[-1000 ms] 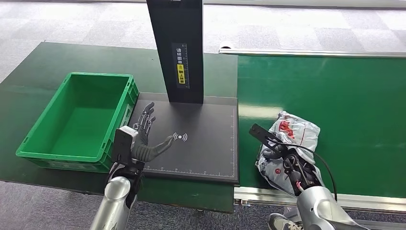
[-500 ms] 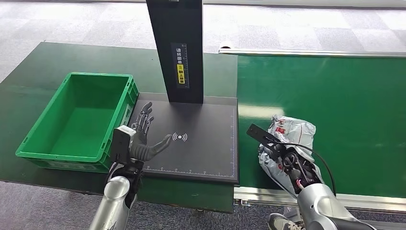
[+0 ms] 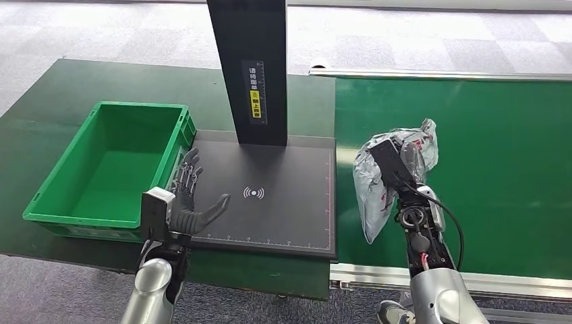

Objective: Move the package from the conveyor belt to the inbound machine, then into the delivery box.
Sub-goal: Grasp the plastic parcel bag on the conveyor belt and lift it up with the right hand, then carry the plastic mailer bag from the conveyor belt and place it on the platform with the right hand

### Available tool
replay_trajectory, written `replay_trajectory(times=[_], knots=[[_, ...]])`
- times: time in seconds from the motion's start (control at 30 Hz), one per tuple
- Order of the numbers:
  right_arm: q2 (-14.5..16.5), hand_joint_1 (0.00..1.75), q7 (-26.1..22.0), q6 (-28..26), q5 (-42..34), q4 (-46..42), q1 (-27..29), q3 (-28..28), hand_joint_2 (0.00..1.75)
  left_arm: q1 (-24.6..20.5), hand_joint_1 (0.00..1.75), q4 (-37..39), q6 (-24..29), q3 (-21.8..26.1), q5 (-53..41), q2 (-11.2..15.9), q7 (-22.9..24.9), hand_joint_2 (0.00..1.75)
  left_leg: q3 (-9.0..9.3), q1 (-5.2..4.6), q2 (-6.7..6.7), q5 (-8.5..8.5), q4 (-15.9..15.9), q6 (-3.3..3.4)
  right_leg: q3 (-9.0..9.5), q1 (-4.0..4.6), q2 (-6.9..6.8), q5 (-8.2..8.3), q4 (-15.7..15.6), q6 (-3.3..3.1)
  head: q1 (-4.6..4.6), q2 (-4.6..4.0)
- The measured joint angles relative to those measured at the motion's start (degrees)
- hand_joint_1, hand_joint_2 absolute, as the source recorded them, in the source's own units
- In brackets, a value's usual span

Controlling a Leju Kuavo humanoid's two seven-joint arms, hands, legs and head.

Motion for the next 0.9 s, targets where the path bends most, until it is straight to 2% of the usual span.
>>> replay_trajectory(times=[0.1, 0.23, 0.43, 0.63, 0.9], knots=[[1.0, 1.75, -5.1, -2.2, -5.7, -7.4, 2.3, -0.4, 1.75, -0.1, 0.00, 0.0, 1.2, 0.2, -0.2, 0.0, -1.2, 1.75, 0.01, 0.00, 0.01, 0.00, 0.0, 0.00, 0.00, 0.00, 0.01, 0.00, 0.0, 0.00, -0.01, 0.00], [2.3, 1.75, -10.2, -2.6, -10.3, -15.6, 4.7, -0.1, 1.75, -0.5, 0.00, 0.0, 3.8, 0.5, 0.4, -0.3, -3.5, 1.75, 0.01, 0.00, 0.01, 0.00, 0.0, 0.00, -0.01, 0.00, 0.01, 0.00, 0.0, 0.00, -0.01, 0.00], [3.5, 1.75, -12.3, -0.3, -6.9, -22.3, 7.3, 5.5, 1.75, -2.3, 0.00, 0.1, 10.7, 0.8, -1.7, -1.0, -6.0, 1.75, 0.02, 0.01, 0.02, 0.00, 0.0, -0.01, 0.00, 0.02, 0.02, 0.00, 0.0, 0.00, -0.01, 0.00], [3.9, 1.75, -12.3, 0.9, 5.5, -19.8, 7.5, 15.8, 1.75, -3.8, 0.00, 0.7, 11.7, 1.0, 1.3, -1.2, -8.2, 1.75, 0.01, 0.01, 0.02, 0.01, 0.0, -0.01, 0.01, 0.02, 0.02, 0.00, 0.0, 0.00, 0.00, 0.00], [5.1, 1.75, -9.8, 2.9, 12.5, -9.9, 5.5, 28.0, 1.75, -4.4, 0.00, 0.8, 15.9, 1.0, 1.9, -1.2, -9.8, 1.75, 0.00, 0.01, 0.02, 0.01, 0.0, -0.01, -0.01, 0.02, 0.02, -0.01, 0.0, -0.01, -0.01, 0.00]])
